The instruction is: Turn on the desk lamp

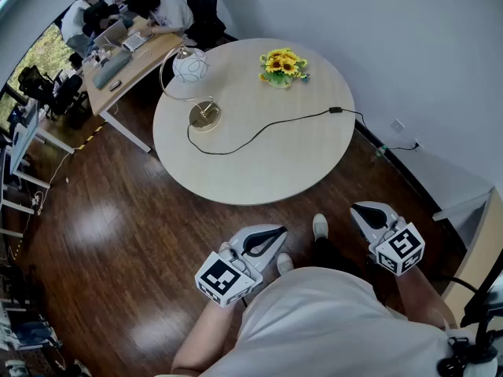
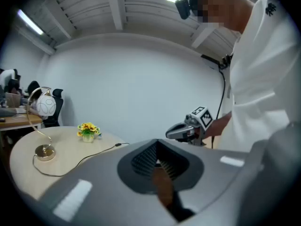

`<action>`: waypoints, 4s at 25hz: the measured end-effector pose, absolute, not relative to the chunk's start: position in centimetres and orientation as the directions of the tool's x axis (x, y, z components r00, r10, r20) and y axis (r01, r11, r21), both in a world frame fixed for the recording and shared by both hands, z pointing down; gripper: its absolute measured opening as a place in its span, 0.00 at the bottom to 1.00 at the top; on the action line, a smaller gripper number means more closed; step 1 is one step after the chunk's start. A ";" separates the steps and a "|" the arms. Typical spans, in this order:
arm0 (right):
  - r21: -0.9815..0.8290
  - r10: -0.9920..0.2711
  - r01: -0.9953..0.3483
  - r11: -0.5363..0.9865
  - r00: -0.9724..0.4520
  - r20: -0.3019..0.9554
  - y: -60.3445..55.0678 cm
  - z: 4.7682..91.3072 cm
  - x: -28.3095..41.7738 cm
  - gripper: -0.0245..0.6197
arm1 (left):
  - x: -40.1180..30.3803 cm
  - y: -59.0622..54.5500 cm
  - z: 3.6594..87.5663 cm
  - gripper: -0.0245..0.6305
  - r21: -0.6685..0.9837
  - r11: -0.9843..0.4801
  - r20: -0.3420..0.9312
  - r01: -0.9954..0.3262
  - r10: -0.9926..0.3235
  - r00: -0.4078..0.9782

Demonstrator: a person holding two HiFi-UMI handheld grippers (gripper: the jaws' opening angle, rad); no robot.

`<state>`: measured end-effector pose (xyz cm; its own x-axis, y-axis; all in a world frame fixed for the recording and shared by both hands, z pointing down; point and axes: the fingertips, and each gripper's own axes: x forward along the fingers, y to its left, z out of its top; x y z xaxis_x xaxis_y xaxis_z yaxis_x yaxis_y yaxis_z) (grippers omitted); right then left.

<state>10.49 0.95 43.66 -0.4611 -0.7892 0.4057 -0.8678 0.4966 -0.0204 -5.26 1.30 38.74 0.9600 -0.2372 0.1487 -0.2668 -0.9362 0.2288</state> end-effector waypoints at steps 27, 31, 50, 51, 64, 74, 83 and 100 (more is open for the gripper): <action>-0.025 -0.579 -0.804 0.594 -0.449 0.680 -37.6 64.1 28.4 0.04 | 0.4 -22.9 39.7 0.07 0.219 -0.736 0.260 -0.641 -0.589 0.765; -0.011 -0.532 -0.811 0.585 -0.394 0.749 -39.3 68.1 31.5 0.04 | 1.3 -24.2 40.3 0.07 0.232 -0.714 0.272 -0.661 -0.604 0.749; 0.004 -0.388 -0.732 0.681 -0.357 0.850 -41.0 74.4 31.8 0.04 | 2.6 -26.9 41.3 0.07 0.238 -0.668 0.317 -0.705 -0.632 0.707; -0.001 -0.384 -0.734 0.679 -0.356 0.852 -41.0 74.5 31.8 0.04 | 2.6 -26.9 41.4 0.07 0.237 -0.667 0.317 -0.706 -0.634 0.705; 0.004 -0.393 -0.757 0.654 -0.335 0.856 -40.7 74.8 32.8 0.04 | 2.5 -26.8 41.3 0.07 0.248 -0.670 0.313 -0.699 -0.628 0.713; 0.001 -0.492 -0.781 0.624 -0.392 0.777 -40.2 69.9 29.8 0.04 | 1.1 -26.0 41.2 0.07 0.235 -0.696 0.295 -0.679 -0.614 0.732; -0.017 -0.568 -0.769 0.639 -0.487 0.664 -33.4 62.5 22.5 0.04 | -1.9 -21.4 40.4 0.07 0.222 -0.757 0.250 -0.615 -0.565 0.786; -0.053 -0.709 -0.832 0.553 -0.503 0.494 -7.3 47.7 11.8 0.04 | -8.3 -5.8 40.3 0.07 0.205 -0.884 0.178 -0.421 -0.389 0.904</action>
<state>11.81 -7.30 47.68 -0.5028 -0.7094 0.4938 -0.8317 0.5526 -0.0529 -8.30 -5.76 40.27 0.9038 -0.3892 0.1778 -0.4208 -0.8836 0.2052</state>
